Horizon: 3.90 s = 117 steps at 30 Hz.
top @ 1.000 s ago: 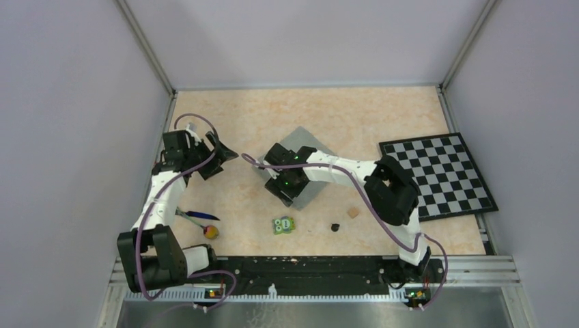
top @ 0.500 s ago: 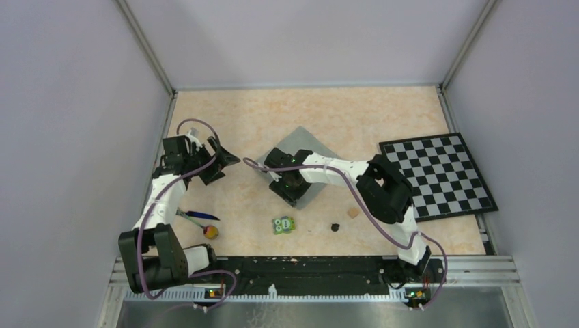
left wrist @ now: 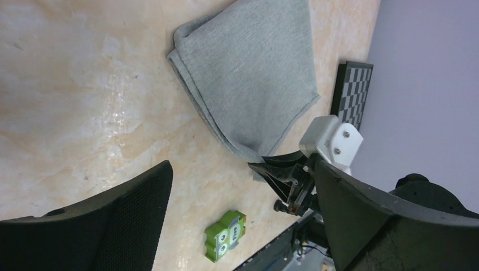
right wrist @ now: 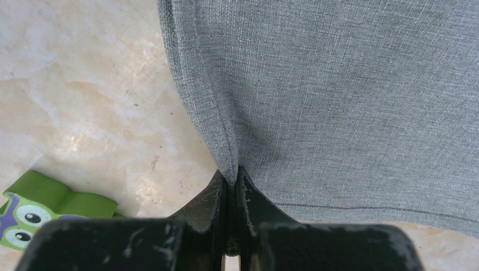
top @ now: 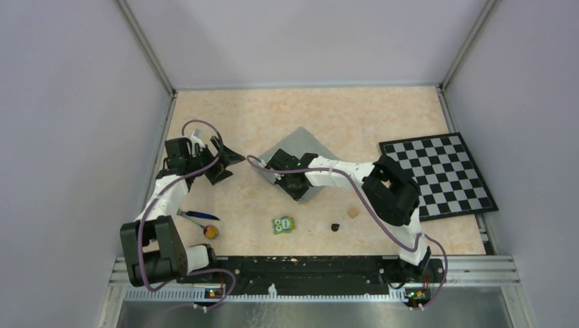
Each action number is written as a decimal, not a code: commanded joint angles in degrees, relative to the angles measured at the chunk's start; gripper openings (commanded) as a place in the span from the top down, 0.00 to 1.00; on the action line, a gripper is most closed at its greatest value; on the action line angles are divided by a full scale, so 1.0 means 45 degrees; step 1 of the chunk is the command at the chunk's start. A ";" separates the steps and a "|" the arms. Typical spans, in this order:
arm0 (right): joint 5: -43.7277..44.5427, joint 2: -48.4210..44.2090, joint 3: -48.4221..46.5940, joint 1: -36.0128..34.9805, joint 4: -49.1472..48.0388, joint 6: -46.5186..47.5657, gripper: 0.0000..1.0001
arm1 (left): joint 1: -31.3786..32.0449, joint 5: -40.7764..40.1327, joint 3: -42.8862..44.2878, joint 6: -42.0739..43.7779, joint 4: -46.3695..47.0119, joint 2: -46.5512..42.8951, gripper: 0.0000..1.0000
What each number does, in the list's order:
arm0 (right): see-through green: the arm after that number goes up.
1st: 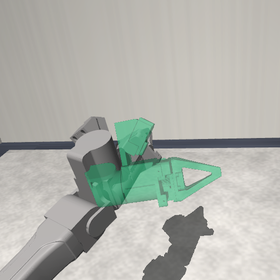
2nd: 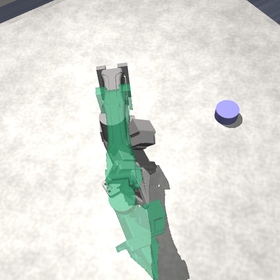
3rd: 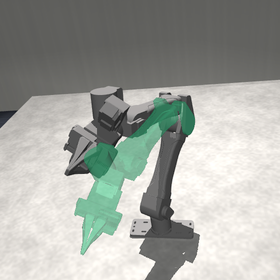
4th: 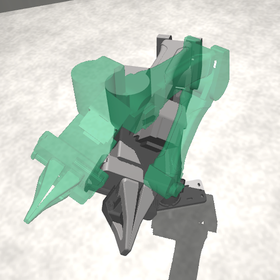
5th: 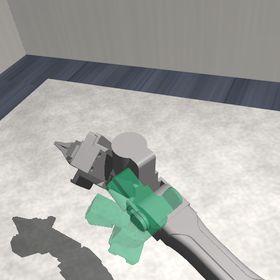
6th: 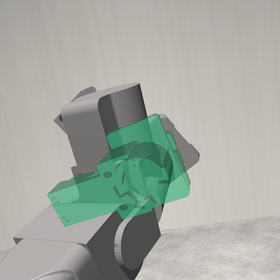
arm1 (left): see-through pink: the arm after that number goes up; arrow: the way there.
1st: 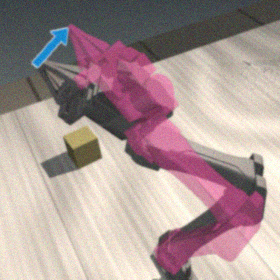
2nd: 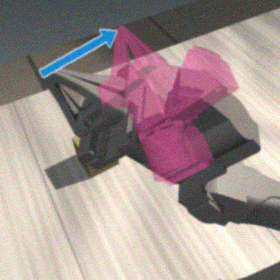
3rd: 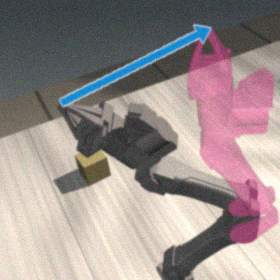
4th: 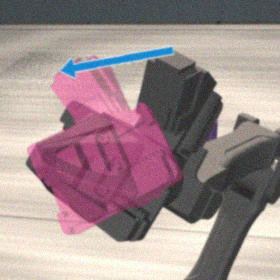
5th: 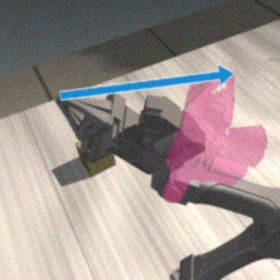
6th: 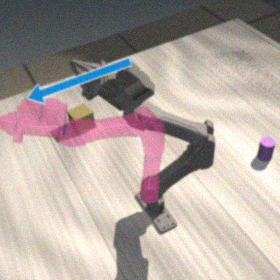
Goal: Fold the napkin into a case and place the utensils inside
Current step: Pick up the lower triangle-folded napkin from the center of the board, then fold the lower triangle-folded napkin at the center of the board, then smooth out the 2/3-rectangle-folded napkin at the center of the board.
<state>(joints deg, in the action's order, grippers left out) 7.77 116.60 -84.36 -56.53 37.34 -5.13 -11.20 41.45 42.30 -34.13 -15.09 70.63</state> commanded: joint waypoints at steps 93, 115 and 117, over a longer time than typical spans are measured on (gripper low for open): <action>-0.3884 -0.3591 0.6586 0.3814 -0.8773 -0.2240 0.49 | 0.8521 -1.3730 1.1810 -0.7220 -0.5383 1.1441 0.91; -0.3863 -0.2728 0.5633 0.4340 -0.8403 -0.2058 1.00 | 0.6194 -0.4615 0.4148 -0.2037 0.4152 0.5298 0.23; -0.4045 -0.2684 0.5640 0.4489 -0.8476 -0.2138 1.00 | 0.5574 -0.3185 0.3391 -0.2259 0.5583 0.5541 0.45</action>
<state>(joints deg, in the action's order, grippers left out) -8.95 104.09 -57.45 -37.85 0.08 -14.70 18.00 11.77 63.96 -47.13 -7.29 95.42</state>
